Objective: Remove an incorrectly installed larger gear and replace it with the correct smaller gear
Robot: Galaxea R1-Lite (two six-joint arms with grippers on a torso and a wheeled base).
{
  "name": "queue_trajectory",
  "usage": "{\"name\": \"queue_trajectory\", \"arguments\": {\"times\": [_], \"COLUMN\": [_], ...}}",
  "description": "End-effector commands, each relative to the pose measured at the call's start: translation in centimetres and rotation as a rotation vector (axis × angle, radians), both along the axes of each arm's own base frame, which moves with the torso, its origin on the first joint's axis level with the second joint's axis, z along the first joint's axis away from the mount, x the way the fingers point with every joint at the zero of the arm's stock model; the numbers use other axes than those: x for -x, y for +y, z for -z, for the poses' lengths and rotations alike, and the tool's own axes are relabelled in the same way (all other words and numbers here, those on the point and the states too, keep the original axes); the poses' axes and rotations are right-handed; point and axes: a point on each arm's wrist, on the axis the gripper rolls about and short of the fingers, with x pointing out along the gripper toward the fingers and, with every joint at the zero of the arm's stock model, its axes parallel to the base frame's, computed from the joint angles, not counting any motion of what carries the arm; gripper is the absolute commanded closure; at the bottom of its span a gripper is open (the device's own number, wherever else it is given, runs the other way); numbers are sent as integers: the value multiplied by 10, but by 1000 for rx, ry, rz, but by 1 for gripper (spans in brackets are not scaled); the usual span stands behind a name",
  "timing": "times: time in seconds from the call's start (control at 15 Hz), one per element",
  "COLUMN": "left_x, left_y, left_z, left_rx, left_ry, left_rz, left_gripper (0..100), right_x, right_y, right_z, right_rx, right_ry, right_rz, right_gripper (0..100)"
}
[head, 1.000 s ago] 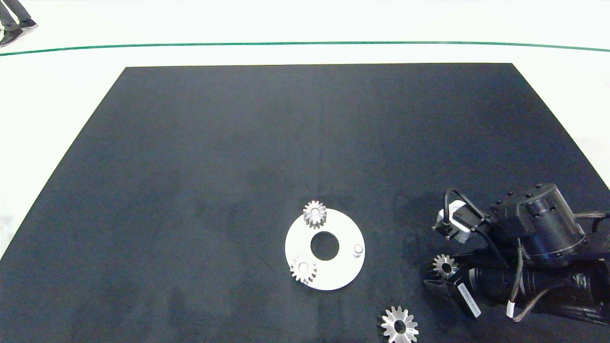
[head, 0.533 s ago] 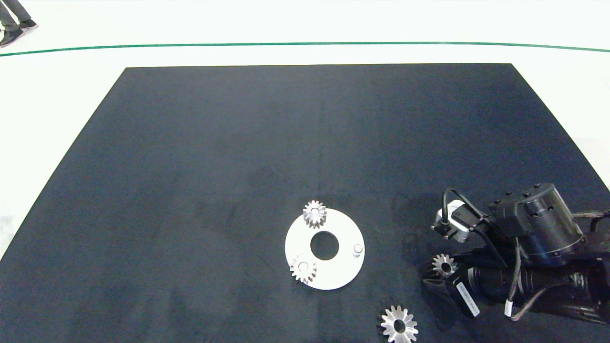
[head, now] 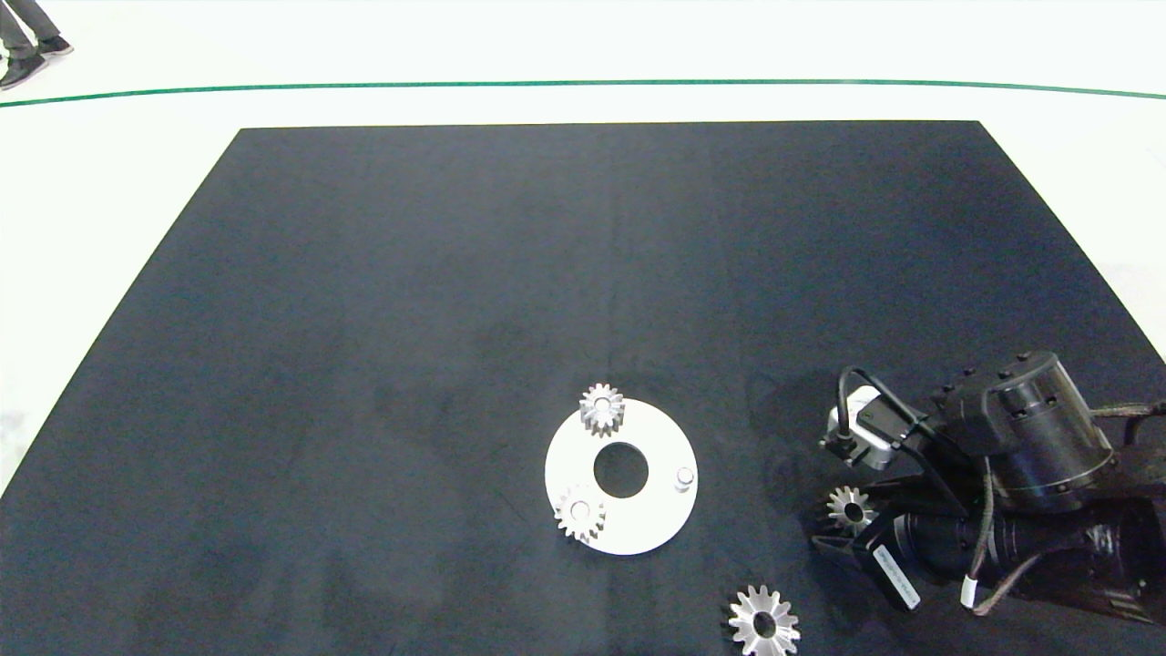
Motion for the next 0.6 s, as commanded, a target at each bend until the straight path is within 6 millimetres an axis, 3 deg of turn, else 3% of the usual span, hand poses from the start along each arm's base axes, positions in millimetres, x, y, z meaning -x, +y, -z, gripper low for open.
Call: {"name": "queue_trajectory", "arguments": {"times": [0.07, 0.6], "left_x": [0, 0], "left_y": [0, 0], "left_z": [0, 0], "left_rx": [-1, -1], "left_ry": [5, 4], "left_rz": [0, 0], "left_gripper": [0, 0], "right_x": [2, 5], "right_y": [0, -2], "right_z": [-2, -2], "right_rx": [14, -4], "right_ry": [-14, -13], "right_rz": [-1, 2], "right_gripper": [74, 87]}}
